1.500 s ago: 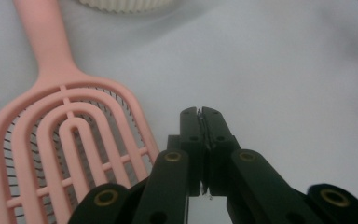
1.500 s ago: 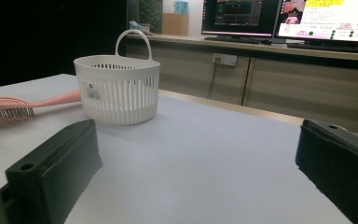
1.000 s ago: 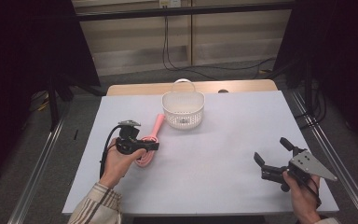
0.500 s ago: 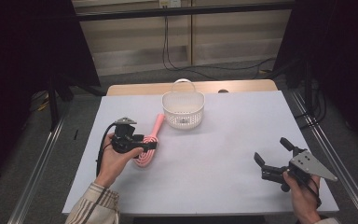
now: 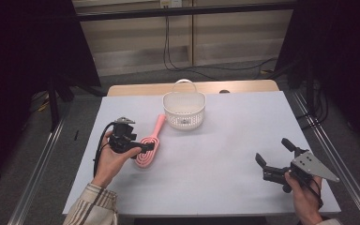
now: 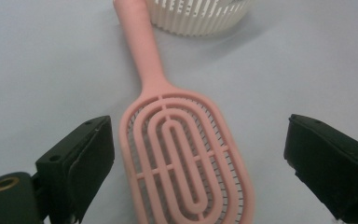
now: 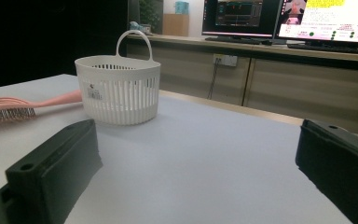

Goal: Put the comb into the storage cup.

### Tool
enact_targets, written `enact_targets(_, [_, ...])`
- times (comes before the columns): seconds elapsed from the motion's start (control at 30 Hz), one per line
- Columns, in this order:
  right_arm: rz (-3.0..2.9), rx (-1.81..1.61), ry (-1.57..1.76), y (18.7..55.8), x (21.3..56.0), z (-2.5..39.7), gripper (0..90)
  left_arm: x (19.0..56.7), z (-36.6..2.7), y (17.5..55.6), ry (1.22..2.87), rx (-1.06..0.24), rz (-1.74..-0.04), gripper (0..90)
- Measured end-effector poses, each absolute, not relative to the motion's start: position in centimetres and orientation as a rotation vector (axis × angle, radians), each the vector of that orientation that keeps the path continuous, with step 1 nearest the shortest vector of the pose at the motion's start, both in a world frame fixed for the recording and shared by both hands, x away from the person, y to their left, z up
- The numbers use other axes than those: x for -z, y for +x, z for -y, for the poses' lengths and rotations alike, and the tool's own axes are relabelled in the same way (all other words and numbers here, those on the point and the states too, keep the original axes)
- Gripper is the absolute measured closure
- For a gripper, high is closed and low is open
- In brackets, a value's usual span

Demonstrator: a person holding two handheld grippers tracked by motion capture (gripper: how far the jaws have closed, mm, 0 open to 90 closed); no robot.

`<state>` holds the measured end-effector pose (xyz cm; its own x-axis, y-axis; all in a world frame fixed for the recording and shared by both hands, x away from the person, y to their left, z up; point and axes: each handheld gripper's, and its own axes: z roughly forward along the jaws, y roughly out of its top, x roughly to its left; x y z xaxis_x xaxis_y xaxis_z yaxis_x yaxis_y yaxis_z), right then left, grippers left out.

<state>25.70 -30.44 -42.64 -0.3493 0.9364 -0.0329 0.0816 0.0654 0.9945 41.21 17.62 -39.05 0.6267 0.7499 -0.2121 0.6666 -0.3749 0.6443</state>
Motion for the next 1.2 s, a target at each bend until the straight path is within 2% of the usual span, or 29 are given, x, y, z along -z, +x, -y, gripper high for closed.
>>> enact_targets(0.07, [-1.562, -1.382, 1.05, 25.7, 42.6, 30.4, 0.0, 39.2, -17.6, 41.4, 2.137, -0.146, -1.127, 5.2])
enact_targets(0.23, [-1.563, -1.384, 1.048, 25.7, 42.7, 30.4, 0.0, 39.0, -17.9, 41.4, 2.133, -0.137, -1.132, 5.1])
enact_targets(0.33, [-1.563, -1.385, 1.05, 25.7, 42.7, 30.4, 0.0, 39.0, -17.9, 41.5, 2.121, -0.192, -1.15, 5.1])
enact_targets(0.6, [-1.566, -1.383, 1.051, 25.8, 42.7, 30.4, 0.0, 38.9, -18.3, 42.1, 2.106, -0.216, -1.206, 5.1])
enact_targets(0.73, [-1.569, -1.378, 1.053, 25.8, 42.7, 30.4, 0.0, 38.9, -18.3, 42.9, 2.165, -0.127, -1.217, 5.4])
enact_targets(1.2, [-1.578, -1.371, 1.055, 25.8, 42.8, 30.4, 0.0, 39.5, -16.2, 44.6, 2.288, -0.079, -1.176, 5.0])
